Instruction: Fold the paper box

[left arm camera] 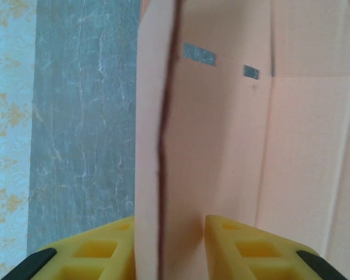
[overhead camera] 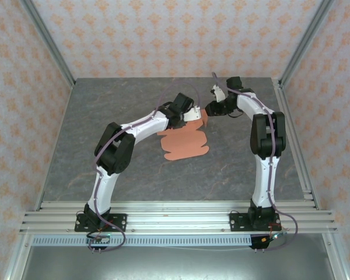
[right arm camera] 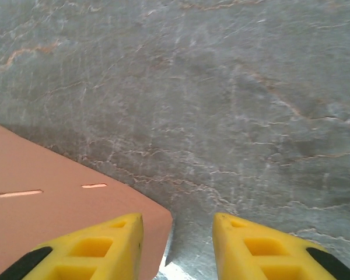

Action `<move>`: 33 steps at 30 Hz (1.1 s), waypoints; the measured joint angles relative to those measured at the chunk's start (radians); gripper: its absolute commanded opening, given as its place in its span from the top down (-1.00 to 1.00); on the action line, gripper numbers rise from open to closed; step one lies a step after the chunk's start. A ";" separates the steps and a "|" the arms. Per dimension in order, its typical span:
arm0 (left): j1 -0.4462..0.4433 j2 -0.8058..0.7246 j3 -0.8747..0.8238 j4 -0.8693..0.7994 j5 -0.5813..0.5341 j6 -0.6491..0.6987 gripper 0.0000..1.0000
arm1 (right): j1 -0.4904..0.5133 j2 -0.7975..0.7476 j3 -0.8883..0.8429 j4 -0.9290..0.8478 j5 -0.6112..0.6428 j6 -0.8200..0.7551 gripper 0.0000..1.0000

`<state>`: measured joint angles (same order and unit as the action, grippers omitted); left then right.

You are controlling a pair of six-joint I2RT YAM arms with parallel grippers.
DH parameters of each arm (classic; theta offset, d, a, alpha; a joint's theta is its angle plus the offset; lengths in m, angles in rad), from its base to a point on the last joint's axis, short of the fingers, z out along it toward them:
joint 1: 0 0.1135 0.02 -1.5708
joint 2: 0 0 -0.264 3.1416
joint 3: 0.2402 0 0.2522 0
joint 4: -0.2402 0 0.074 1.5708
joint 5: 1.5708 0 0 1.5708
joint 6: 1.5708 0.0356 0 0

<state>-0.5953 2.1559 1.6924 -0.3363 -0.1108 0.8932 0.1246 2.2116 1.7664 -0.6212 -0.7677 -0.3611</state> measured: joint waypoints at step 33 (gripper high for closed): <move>0.001 0.060 -0.128 0.272 -0.159 0.074 0.37 | 0.048 -0.074 -0.134 0.047 -0.024 0.000 0.28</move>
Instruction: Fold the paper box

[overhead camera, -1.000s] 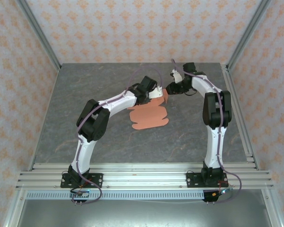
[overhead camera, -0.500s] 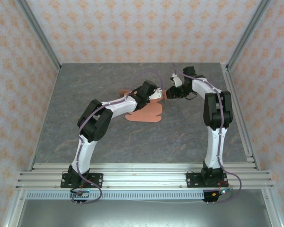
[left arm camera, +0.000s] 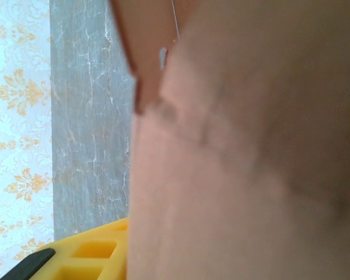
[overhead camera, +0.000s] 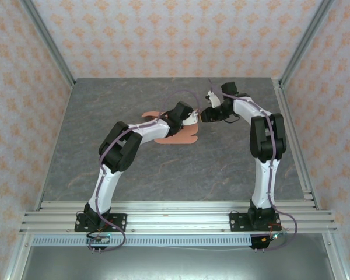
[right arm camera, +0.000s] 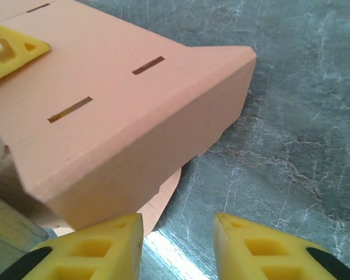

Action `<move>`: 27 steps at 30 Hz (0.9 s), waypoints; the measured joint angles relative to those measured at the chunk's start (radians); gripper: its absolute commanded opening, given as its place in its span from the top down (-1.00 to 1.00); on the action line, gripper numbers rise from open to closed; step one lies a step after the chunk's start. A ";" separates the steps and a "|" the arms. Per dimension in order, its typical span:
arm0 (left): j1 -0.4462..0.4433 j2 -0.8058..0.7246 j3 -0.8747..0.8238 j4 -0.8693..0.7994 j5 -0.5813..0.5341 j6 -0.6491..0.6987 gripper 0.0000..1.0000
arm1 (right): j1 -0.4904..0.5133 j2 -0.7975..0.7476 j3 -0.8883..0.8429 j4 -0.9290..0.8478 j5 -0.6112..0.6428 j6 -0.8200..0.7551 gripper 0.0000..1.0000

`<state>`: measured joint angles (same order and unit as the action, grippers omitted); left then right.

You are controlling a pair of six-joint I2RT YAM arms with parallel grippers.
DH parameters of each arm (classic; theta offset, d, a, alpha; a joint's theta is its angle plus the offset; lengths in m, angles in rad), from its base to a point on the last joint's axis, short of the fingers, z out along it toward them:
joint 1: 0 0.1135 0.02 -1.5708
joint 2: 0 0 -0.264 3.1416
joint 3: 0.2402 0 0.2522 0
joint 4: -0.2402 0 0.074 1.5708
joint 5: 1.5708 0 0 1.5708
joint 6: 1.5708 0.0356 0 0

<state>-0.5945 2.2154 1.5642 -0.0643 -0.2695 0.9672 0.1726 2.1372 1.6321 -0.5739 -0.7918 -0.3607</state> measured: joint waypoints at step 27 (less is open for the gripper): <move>0.001 -0.190 -0.037 -0.240 0.255 0.098 0.39 | -0.084 -0.286 -0.302 0.227 0.134 0.157 0.27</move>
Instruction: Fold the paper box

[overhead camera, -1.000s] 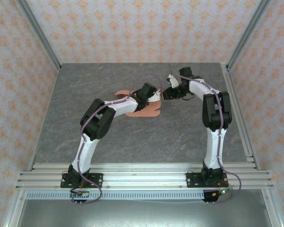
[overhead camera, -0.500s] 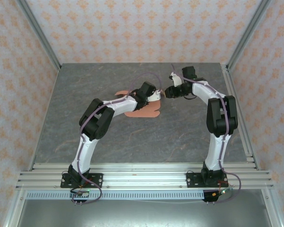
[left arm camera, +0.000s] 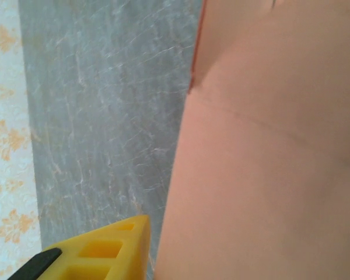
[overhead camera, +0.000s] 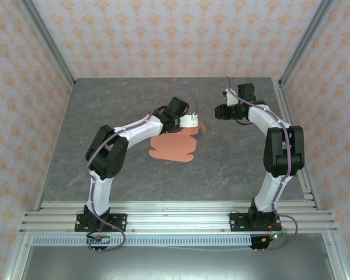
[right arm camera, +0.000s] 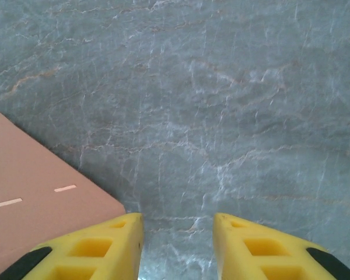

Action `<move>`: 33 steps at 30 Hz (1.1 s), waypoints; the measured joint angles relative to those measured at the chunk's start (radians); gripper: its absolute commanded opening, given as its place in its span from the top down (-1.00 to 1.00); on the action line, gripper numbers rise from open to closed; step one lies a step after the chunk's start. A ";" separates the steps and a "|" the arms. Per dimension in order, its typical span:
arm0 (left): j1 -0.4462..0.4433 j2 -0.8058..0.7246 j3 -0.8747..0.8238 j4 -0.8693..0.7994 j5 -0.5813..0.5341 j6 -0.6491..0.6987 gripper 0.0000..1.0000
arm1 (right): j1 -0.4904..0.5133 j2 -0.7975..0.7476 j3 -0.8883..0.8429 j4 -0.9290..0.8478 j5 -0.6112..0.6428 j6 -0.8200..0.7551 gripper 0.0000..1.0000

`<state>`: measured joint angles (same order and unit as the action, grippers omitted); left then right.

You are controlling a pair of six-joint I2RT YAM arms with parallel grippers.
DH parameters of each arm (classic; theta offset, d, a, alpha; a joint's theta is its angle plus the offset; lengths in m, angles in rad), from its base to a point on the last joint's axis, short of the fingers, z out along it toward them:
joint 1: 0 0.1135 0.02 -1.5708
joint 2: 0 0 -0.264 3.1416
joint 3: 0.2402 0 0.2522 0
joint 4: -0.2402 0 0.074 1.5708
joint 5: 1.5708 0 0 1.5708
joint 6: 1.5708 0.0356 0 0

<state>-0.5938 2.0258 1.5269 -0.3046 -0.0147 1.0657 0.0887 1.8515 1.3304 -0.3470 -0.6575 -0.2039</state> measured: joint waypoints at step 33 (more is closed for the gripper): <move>-0.021 0.012 0.011 -0.053 0.071 0.044 0.42 | 0.143 -0.229 -0.621 0.643 0.021 0.362 0.13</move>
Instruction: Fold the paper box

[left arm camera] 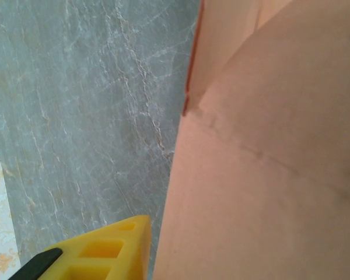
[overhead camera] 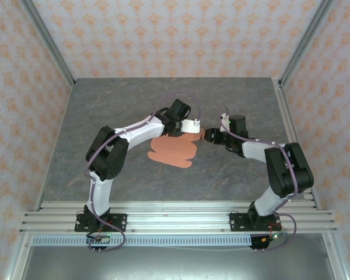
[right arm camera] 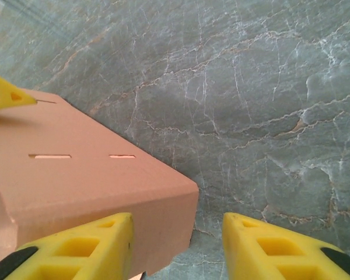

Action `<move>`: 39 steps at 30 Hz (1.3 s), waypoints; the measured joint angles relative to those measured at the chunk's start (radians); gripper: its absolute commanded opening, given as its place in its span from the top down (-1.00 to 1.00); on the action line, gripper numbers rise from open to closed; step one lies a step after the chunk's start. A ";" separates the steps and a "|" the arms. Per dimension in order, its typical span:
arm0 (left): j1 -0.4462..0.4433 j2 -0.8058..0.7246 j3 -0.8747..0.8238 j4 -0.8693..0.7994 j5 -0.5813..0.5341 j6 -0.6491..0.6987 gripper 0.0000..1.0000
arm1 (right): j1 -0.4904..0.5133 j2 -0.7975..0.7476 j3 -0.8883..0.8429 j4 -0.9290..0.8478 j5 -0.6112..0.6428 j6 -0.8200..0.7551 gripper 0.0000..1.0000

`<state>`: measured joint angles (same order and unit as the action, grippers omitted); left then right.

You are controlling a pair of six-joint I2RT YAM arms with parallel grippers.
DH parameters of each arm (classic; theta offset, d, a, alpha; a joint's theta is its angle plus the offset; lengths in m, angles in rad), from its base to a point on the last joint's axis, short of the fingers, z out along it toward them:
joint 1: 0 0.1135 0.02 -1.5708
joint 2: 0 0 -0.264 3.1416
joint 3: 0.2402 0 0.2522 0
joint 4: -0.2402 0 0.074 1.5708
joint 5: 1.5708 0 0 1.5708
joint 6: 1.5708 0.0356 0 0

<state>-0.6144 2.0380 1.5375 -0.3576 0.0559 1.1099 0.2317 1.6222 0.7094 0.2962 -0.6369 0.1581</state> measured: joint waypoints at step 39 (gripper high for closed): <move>0.022 0.125 0.131 0.021 -0.040 0.022 0.30 | 0.036 0.098 0.005 0.197 -0.092 -0.031 0.20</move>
<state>-0.5926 2.1632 1.6688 -0.3363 0.0162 1.1320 0.2676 1.7206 0.7143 0.4934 -0.7284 0.1268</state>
